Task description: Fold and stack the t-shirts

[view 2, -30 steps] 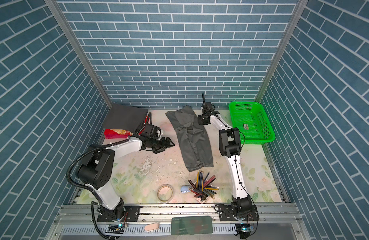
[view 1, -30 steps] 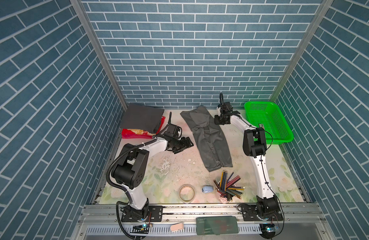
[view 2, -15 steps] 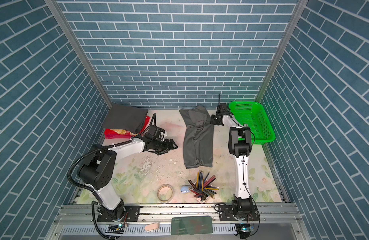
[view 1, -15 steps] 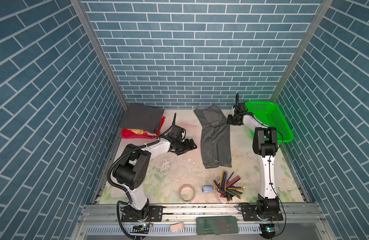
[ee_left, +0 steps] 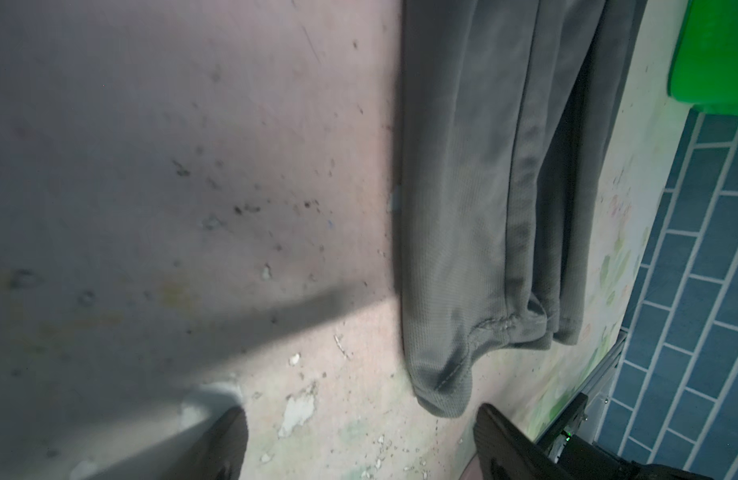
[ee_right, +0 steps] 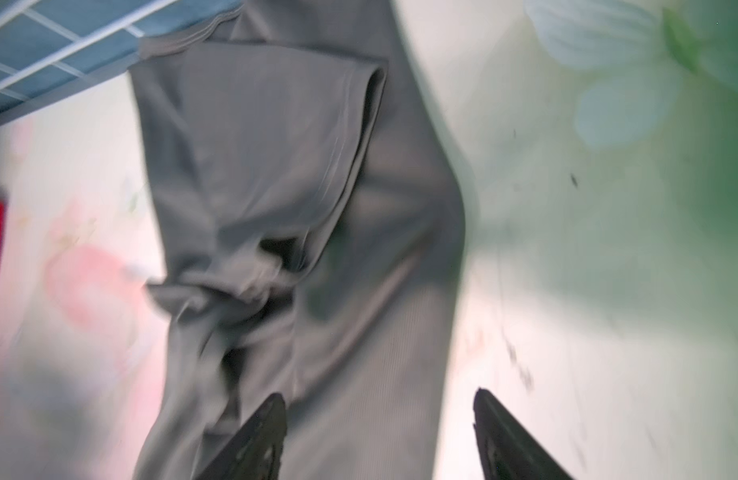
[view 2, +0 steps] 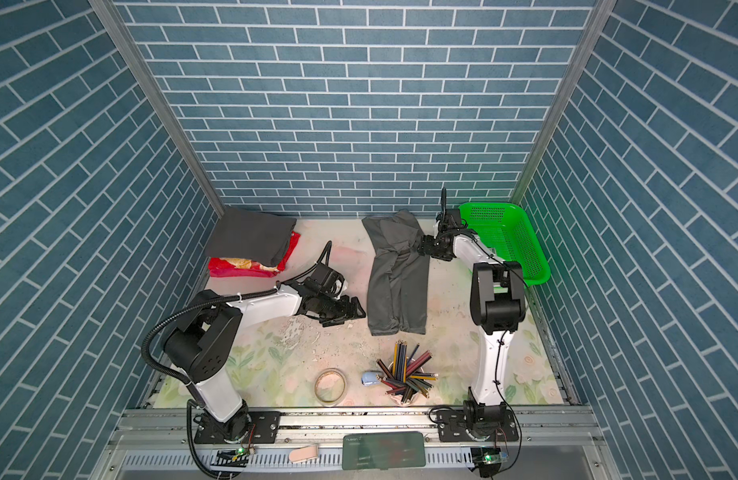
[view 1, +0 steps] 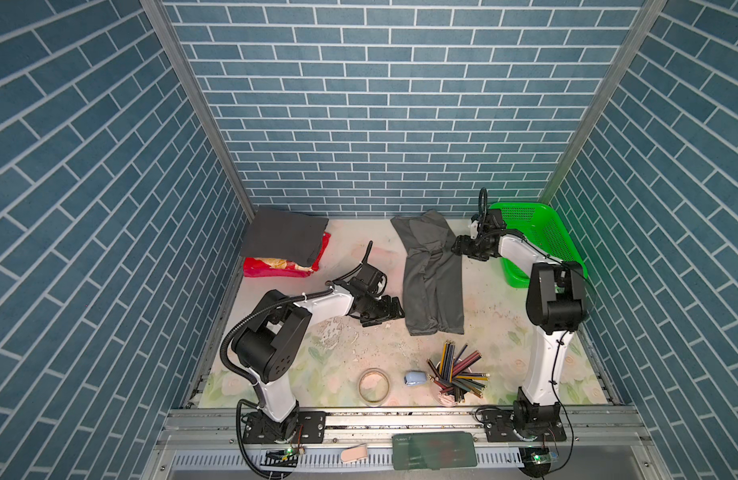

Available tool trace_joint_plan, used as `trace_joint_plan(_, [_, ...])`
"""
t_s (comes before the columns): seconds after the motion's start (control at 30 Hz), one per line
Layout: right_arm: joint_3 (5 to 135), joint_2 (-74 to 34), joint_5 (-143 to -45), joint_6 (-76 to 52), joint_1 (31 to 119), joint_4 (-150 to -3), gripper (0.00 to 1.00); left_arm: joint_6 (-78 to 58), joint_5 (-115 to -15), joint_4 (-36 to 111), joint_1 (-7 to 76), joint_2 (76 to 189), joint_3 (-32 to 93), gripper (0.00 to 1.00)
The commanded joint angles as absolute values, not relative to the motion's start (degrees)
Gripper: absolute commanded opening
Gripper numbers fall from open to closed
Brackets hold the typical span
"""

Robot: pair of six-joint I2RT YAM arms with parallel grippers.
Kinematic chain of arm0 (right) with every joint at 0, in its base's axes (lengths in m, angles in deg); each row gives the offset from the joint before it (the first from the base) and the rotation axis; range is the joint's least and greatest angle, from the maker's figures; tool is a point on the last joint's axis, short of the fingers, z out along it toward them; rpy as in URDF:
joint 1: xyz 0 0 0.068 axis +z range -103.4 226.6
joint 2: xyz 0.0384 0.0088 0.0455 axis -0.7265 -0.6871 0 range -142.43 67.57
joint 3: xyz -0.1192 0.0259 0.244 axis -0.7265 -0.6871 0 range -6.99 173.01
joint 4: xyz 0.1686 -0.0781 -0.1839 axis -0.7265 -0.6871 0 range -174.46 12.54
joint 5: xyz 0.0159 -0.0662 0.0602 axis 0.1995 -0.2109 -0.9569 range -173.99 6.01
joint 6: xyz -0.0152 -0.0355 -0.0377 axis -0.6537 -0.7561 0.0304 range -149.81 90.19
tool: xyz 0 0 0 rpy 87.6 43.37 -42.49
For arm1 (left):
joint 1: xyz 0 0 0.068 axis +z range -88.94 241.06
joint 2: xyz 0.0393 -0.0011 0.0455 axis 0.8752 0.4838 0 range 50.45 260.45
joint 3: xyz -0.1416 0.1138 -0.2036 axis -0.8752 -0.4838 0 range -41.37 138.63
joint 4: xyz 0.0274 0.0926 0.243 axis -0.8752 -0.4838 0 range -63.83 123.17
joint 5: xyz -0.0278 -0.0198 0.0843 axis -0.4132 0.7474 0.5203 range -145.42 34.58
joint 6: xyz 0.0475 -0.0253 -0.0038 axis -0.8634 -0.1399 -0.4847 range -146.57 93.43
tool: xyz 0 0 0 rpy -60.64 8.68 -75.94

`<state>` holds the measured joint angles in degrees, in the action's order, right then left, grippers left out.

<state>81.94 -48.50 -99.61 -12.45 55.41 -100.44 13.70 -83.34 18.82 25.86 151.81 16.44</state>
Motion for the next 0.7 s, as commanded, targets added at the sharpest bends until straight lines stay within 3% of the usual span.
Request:
trace_joint_plan(0.0, [71.1,-39.3,-100.2,-9.6,55.7,-97.8,0.76,13.3,-81.3,16.2,24.5,150.1,14.7,0.87])
trace_joint_plan(0.4, [37.0,-16.2,-100.0,-3.4,57.9,-95.2,0.77,14.7,-82.8,18.3,22.3,150.3,14.8,0.87])
trace_joint_plan(0.67, [29.2,-13.6,-103.2,1.3,61.6,-90.1,0.68,15.7,-83.8,18.9,22.0,152.0,15.8,0.87])
